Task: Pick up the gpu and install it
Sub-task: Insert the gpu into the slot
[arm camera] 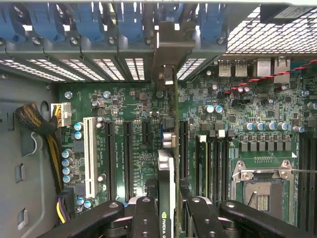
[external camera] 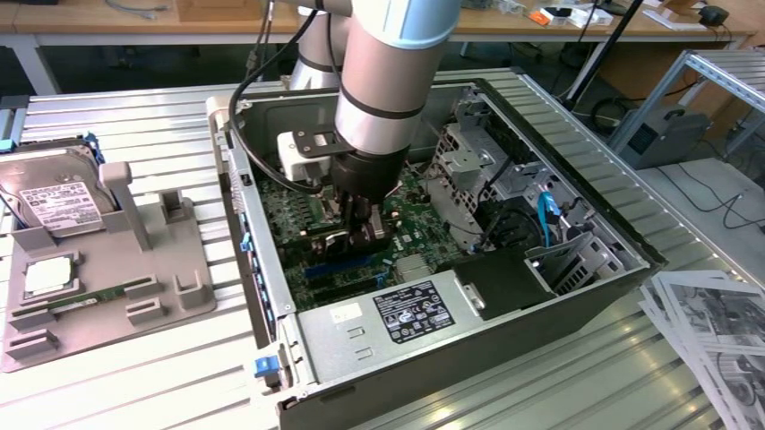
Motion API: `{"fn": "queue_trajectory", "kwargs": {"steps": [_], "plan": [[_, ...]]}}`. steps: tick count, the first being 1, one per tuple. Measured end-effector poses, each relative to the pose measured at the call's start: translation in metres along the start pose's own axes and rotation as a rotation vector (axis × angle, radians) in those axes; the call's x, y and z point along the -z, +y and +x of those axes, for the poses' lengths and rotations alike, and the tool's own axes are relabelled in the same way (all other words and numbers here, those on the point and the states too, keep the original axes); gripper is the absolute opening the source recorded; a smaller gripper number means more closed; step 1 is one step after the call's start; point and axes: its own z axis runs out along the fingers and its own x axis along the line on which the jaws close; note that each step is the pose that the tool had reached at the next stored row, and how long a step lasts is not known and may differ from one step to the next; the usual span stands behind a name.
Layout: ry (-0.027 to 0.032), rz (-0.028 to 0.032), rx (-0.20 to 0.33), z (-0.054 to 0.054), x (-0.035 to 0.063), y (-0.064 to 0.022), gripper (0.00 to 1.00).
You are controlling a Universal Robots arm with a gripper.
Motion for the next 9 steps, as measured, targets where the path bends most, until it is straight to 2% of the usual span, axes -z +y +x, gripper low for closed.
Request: {"fn": "queue_trajectory", "kwargs": {"steps": [9], "plan": [[0.0000, 0.0000, 0.000, 0.0000, 0.0003, 0.0001, 0.27]]}}
